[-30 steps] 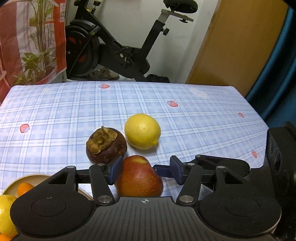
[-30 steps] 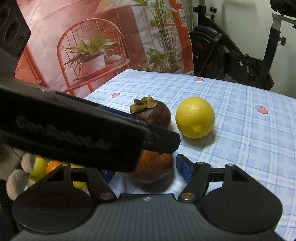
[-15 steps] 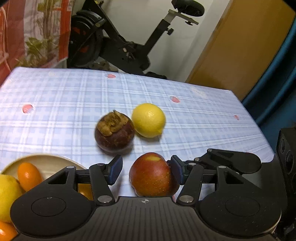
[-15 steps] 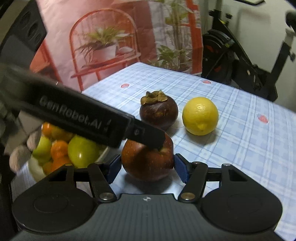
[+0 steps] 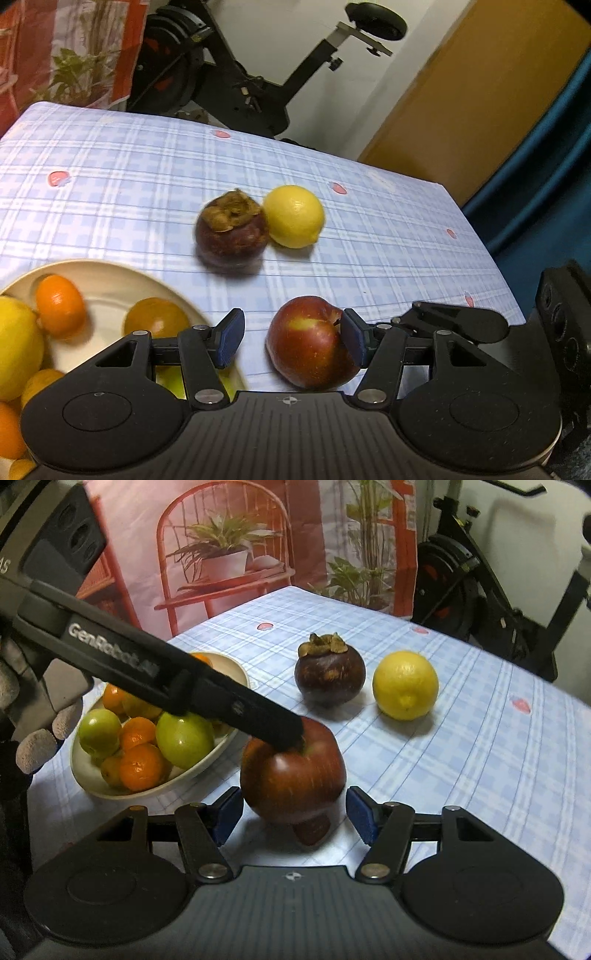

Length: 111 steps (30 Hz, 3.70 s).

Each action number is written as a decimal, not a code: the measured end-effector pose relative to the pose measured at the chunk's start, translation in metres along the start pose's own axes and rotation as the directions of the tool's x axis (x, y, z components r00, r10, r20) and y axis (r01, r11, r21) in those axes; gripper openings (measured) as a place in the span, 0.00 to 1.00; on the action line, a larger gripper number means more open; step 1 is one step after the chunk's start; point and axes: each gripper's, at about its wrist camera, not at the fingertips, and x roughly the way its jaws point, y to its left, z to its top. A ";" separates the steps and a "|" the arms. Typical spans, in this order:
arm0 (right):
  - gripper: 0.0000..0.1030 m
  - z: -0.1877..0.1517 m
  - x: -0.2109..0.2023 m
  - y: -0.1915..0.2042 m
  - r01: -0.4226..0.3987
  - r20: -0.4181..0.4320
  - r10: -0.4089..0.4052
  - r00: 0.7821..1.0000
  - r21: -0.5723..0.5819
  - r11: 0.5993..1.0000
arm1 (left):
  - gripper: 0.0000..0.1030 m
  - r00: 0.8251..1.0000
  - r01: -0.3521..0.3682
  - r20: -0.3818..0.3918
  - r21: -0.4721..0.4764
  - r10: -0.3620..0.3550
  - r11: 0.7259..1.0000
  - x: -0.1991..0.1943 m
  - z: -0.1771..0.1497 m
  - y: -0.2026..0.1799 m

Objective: Organize fruits
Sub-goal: 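Close the left gripper on the red apple while the right gripper also clamps it, then carry the red apple onto the beige plate and open both grippers, then grasp the dark mangosteen with the left gripper while the right gripper clamps it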

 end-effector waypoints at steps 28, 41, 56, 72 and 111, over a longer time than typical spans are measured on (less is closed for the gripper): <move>0.61 -0.008 -0.003 0.010 -0.015 0.134 0.003 0.991 0.089 0.996 | 0.64 0.998 -0.029 -0.057 0.151 0.038 0.988 0.011 -0.017 -0.030; 0.61 0.019 -0.035 0.025 0.034 0.174 -0.041 0.984 0.042 0.999 | 0.63 0.996 0.013 0.090 0.103 -0.022 0.995 -0.038 -0.009 -0.032; 0.61 0.090 0.028 0.098 -0.064 0.153 0.081 0.985 -0.111 0.992 | 0.63 0.988 -0.087 0.129 -0.031 0.090 0.996 -0.093 0.001 0.043; 0.61 0.071 0.066 0.105 -0.066 0.052 0.073 0.996 -0.134 0.989 | 0.63 0.989 -0.116 0.089 -0.039 0.119 0.992 -0.085 -0.018 0.062; 0.62 0.068 0.029 0.005 0.131 0.172 -0.096 0.980 -0.205 0.970 | 0.64 0.982 -0.149 0.134 0.109 0.134 0.983 -0.022 0.054 0.006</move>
